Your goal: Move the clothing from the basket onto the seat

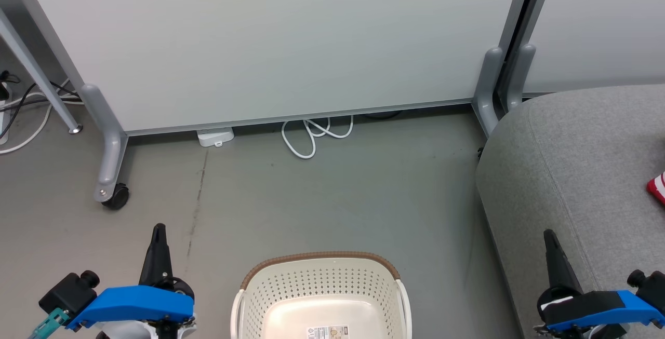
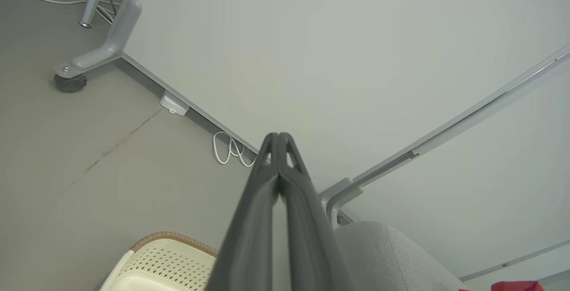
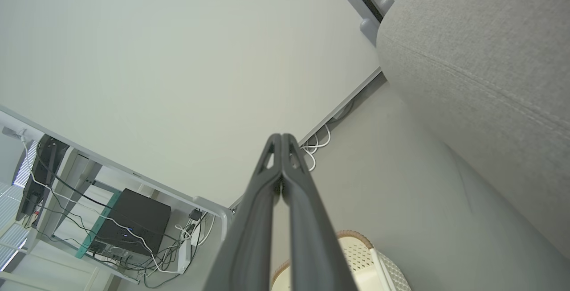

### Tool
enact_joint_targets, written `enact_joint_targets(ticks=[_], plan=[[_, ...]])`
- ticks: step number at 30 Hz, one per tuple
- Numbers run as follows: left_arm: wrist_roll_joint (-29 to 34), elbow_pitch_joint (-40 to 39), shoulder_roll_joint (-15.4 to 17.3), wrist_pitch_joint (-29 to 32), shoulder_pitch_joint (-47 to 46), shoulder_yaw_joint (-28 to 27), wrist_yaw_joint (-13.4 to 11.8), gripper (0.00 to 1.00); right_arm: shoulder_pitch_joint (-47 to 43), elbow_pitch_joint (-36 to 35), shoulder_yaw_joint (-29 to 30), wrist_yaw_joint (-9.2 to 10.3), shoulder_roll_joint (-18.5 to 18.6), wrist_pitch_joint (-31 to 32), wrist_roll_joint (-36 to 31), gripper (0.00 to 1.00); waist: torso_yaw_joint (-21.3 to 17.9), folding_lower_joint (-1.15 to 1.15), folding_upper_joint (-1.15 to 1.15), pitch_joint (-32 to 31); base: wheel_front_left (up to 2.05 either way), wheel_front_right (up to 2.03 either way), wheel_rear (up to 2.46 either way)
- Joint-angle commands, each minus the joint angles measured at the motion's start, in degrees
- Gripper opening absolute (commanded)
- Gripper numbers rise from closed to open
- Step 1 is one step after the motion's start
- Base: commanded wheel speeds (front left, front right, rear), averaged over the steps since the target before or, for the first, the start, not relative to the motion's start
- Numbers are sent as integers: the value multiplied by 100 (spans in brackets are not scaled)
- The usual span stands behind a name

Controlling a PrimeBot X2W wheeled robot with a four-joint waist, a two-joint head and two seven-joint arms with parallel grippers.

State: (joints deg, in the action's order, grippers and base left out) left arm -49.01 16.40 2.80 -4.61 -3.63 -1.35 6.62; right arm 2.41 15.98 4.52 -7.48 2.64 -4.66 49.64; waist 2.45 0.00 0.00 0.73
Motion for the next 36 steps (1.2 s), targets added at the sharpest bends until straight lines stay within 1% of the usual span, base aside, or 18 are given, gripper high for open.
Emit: enact_joint_targets(ticks=[1,17,36], plan=[[-136,-94,10,33,-156,-50,37,0,181,-85,23,-1,24,24,145,0,-2,0,0,-1,0,0,0],[-1217,-138,11,313,-202,-169,51,0,242,-121,70,-2,27,310,1210,0,-49,0,0,-11,0,0,0],[-2306,-176,12,603,-230,-301,72,0,298,-155,118,-2,31,602,2283,0,-106,0,0,-24,0,0,0]])
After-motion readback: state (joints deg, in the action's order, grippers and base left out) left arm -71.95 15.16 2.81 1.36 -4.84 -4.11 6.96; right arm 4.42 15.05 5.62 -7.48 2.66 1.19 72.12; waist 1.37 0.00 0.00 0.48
